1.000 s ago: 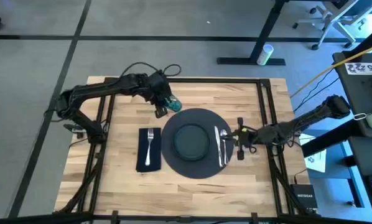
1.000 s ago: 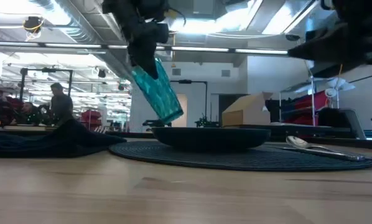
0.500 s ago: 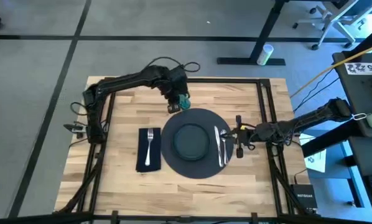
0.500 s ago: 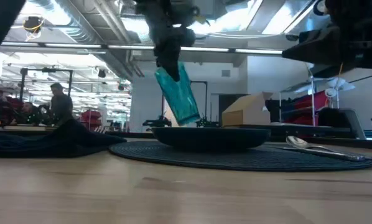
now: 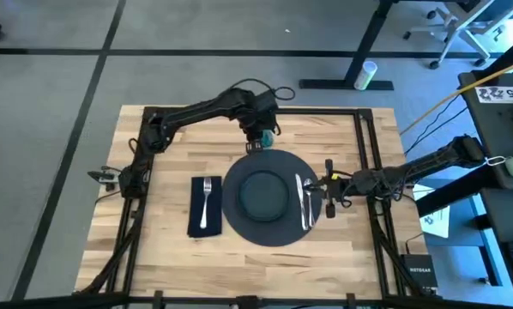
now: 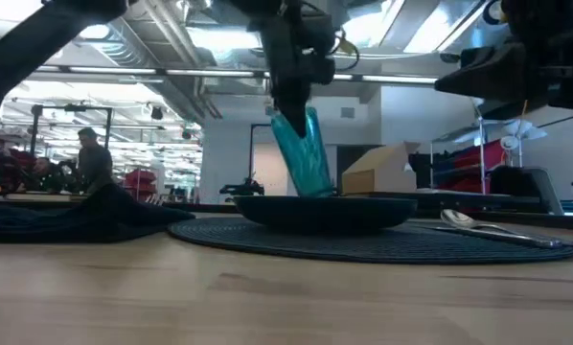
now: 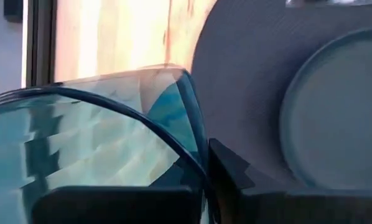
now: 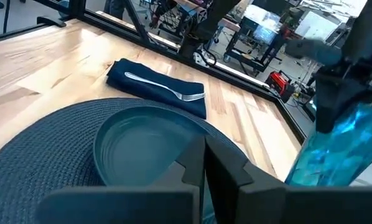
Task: Set table place
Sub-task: Put the blue cup to the top right of the black tablemat
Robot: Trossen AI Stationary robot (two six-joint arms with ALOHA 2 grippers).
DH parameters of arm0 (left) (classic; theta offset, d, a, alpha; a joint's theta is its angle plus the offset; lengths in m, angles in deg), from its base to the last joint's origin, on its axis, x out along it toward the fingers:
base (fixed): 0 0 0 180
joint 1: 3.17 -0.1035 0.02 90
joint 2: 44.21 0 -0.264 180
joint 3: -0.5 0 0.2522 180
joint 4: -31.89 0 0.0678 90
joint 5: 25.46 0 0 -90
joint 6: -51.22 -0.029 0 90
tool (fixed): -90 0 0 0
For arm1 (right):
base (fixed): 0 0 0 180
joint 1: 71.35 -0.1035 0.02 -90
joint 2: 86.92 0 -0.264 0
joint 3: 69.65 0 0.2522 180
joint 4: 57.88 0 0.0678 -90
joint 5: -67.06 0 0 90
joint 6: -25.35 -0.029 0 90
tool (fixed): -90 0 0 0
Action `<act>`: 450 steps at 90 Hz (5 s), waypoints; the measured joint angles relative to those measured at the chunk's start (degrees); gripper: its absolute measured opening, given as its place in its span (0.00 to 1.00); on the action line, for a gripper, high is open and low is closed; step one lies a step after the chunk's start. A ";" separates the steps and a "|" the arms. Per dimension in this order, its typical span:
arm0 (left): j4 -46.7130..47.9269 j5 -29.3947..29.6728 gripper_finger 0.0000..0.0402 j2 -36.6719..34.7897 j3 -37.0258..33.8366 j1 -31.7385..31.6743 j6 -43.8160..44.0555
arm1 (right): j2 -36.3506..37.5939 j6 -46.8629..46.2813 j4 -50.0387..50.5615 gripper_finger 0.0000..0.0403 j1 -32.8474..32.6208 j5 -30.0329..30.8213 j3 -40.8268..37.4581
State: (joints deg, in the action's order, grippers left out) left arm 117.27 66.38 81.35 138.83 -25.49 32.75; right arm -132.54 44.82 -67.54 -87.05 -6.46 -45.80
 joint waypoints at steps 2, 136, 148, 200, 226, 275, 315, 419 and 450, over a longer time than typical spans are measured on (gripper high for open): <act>0.57 0.68 0.00 0.29 0.00 -0.17 -0.18 | 0.00 -0.12 0.00 0.00 0.00 0.24 0.00; 0.04 4.83 0.19 2.40 -0.31 1.70 -9.19 | 0.00 -2.72 -0.90 0.00 0.00 1.02 0.02; -0.27 4.82 0.25 2.40 0.55 1.71 -9.20 | 0.00 -2.72 -0.81 0.00 0.00 1.02 0.02; 5.79 14.79 0.31 2.29 10.45 2.33 -6.93 | 0.00 -2.71 -0.44 0.00 -0.02 0.44 0.02; 7.55 17.05 0.21 -0.31 10.25 3.09 -3.83 | 0.00 -2.66 0.09 0.00 -0.02 0.41 0.04; 19.07 22.15 0.01 -1.71 10.25 0.38 5.51 | 0.02 -2.96 1.05 0.00 -0.02 0.38 0.04; 18.27 15.09 0.00 -2.70 1.63 -5.83 7.86 | 0.02 -3.13 1.43 0.00 -0.07 -2.12 0.04; -7.88 1.39 0.00 -2.70 -9.64 -4.36 6.39 | 0.01 -3.10 1.26 0.00 -0.02 -2.14 0.04; -11.47 1.16 0.00 -2.67 -9.64 -3.92 6.06 | 0.01 -3.11 1.20 0.00 -0.02 -2.14 0.04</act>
State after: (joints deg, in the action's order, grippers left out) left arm 105.80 67.55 78.68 129.19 -29.41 38.81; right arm -132.53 41.71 -66.34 -87.07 -8.61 -45.76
